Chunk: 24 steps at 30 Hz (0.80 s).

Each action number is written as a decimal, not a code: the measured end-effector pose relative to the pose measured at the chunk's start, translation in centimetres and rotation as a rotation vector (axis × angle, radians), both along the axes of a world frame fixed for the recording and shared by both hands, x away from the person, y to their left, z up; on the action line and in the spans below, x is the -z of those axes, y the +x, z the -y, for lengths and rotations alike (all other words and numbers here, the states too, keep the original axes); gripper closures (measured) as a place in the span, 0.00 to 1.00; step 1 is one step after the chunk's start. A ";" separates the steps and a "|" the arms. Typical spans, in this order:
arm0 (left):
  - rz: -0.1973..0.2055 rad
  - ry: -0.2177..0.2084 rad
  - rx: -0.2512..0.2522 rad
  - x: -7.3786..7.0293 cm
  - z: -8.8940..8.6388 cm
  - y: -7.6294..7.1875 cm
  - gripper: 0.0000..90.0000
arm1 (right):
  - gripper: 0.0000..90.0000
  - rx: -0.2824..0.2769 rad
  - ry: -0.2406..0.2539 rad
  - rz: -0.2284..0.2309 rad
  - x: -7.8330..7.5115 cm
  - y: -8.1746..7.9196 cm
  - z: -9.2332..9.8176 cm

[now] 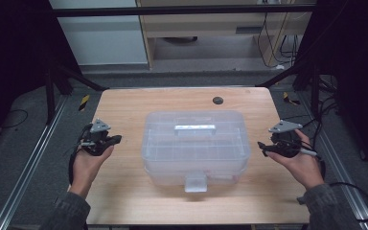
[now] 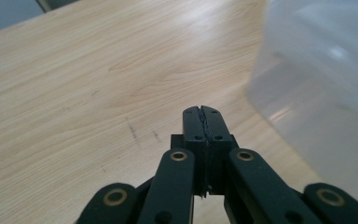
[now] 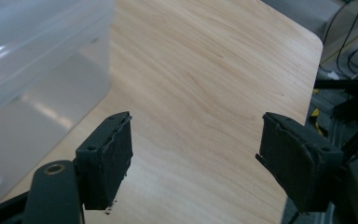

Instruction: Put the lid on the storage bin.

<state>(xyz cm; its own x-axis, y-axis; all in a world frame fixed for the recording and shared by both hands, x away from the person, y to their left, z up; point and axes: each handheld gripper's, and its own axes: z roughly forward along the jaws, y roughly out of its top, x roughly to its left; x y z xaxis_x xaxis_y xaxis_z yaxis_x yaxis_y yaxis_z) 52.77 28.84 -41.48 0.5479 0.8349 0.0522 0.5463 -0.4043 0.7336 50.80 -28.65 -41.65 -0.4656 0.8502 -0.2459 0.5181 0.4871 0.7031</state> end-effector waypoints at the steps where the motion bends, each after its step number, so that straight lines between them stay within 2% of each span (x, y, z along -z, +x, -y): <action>1: -0.001 0.003 -0.008 0.5 0.0 0.5 1.00 | 0.28 0.014 0.013 -0.003 0.3 0.5 0.0; 5: -0.005 0.028 -0.025 2.5 0.5 2.3 1.00 | 0.30 0.084 0.054 -0.003 2.0 2.7 0.1; 8: -0.005 0.016 -0.048 3.8 0.8 3.1 0.98 | 0.30 0.118 0.087 -0.022 3.5 3.9 0.2; 9: -0.004 0.014 -0.057 4.2 0.8 3.3 0.94 | 0.29 0.123 0.098 -0.024 4.0 4.1 0.2; 11: 0.002 0.003 -0.083 4.8 0.8 3.6 0.78 | 0.27 0.139 0.114 -0.043 5.0 4.5 0.2; 15: 0.007 0.029 -0.120 5.7 0.9 3.9 0.55 | 0.23 0.151 0.142 -0.055 6.3 4.9 0.1; 17: 0.010 0.011 -0.124 6.0 0.9 3.9 0.48 | 0.22 0.158 0.153 -0.057 6.6 5.1 0.1; 21: -0.022 -0.026 -0.131 6.8 1.1 4.3 0.32 | 0.18 0.170 0.182 -0.072 7.4 5.4 0.2; 24: -0.055 -0.009 -0.155 7.6 1.4 4.7 0.22 | 0.16 0.185 0.191 -0.076 8.1 5.5 0.0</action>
